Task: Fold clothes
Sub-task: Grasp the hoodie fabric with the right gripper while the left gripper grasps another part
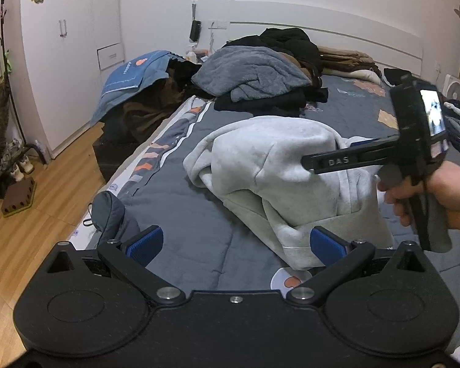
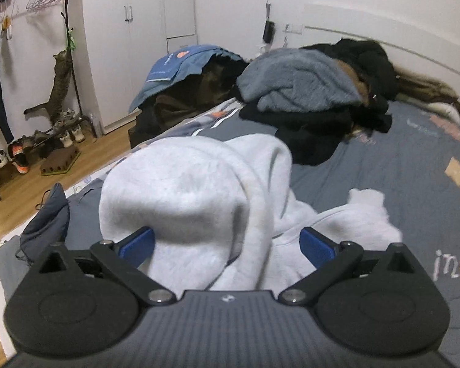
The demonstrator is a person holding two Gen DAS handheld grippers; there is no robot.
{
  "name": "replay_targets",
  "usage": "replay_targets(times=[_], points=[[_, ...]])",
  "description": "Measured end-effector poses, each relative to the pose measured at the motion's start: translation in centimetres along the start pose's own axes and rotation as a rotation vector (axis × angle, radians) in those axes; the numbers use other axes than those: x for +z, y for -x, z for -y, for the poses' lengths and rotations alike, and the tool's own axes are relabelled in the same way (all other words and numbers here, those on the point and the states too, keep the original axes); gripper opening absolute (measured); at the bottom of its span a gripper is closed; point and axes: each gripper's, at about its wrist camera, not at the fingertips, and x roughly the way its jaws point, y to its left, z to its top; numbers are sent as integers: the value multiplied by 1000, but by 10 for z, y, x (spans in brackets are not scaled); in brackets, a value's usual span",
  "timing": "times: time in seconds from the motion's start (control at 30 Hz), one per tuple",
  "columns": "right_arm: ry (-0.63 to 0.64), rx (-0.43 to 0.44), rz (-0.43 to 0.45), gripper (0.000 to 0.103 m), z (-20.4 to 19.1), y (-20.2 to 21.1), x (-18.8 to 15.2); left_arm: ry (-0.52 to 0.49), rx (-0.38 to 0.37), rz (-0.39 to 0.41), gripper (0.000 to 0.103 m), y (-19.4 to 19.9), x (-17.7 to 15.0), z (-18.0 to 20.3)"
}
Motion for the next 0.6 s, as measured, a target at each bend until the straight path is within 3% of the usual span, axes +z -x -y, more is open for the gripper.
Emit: replay_targets(times=[0.1, 0.13, 0.23, 0.27, 0.37, 0.6], points=[[14, 30, -9, 100, -4, -6, -1, 1, 7, -12, 103, -3, -2, -1], [14, 34, -16, 94, -5, -9, 0, 2, 7, -16, 103, -4, -2, -1], [40, 16, -21, 66, -10, -15, 2, 5, 5, -22, 103, -5, -4, 0], [50, -3, -10, 46, -11, -14, 2, 5, 5, -22, 103, -4, -4, 0], [2, -2, 13, 21, -7, -5, 4, 3, 6, -18, 103, -1, -4, 1], [-41, 34, 38, 13, 4, 30, 4, -10, -6, 12, 103, 9, 1, 2]])
